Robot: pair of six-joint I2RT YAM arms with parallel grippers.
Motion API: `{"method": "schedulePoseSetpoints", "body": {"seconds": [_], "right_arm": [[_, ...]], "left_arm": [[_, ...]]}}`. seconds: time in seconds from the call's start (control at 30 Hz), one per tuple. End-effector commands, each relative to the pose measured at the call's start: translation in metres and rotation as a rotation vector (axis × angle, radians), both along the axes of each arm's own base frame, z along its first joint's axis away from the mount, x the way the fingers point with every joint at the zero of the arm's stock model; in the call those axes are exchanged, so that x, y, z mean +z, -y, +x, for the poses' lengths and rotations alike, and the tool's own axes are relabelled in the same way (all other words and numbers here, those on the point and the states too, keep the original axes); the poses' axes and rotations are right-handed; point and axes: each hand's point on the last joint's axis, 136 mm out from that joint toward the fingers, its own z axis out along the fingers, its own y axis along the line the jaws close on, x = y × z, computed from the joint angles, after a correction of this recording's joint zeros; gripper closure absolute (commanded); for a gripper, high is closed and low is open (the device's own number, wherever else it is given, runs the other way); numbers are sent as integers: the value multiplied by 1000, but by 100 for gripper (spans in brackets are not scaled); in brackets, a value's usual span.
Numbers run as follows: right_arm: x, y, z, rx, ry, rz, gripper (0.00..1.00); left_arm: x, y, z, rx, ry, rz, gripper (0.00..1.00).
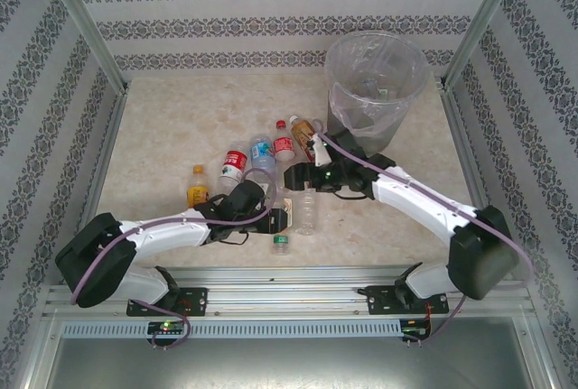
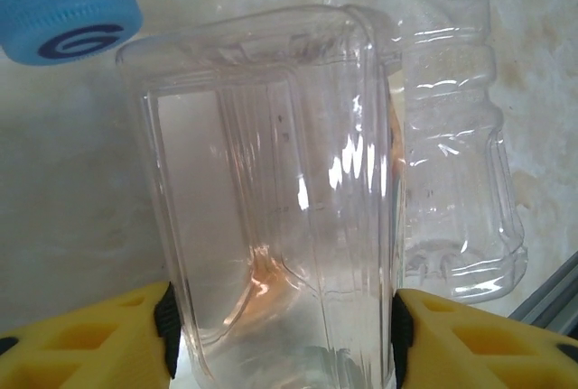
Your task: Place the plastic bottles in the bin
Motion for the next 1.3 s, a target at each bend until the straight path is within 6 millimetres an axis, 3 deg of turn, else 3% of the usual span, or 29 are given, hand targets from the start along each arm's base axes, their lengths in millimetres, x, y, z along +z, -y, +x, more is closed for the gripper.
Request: {"method": "schedulePoseSetpoints", "body": {"seconds": [0.0,0.23,0.3,0.5,0.7,0.97,1.13,1.27], "right_arm": [[5,-18,1,14,-12,16,21],[-18,-36,-7,19,-63,-37,27],[-23,-40,-9,25,-65,-55,28],[-28,-50,-13,50,-57,-127,28],[-48,-47,-16,43,-61,-262,22],[-78,-57,-19,70,-59,-415,13],[-95,-57,-18,66,-58,-483,13],[-103,-58,-16,66,-57,-491,18]], "left_arm": [[7,0,1,-8,56,-15,33],[11,-19,-9,31,61,-13,18],[17,-23,-13,36,76,-33,10],[43,-40,-26,24,123,-40,1],[50,-71,-45,41,115,37,0],[79,-80,-61,-28,221,-29,0],[94,-105,-55,71,243,56,0],[106,-123,-49,129,271,135,0]]}}
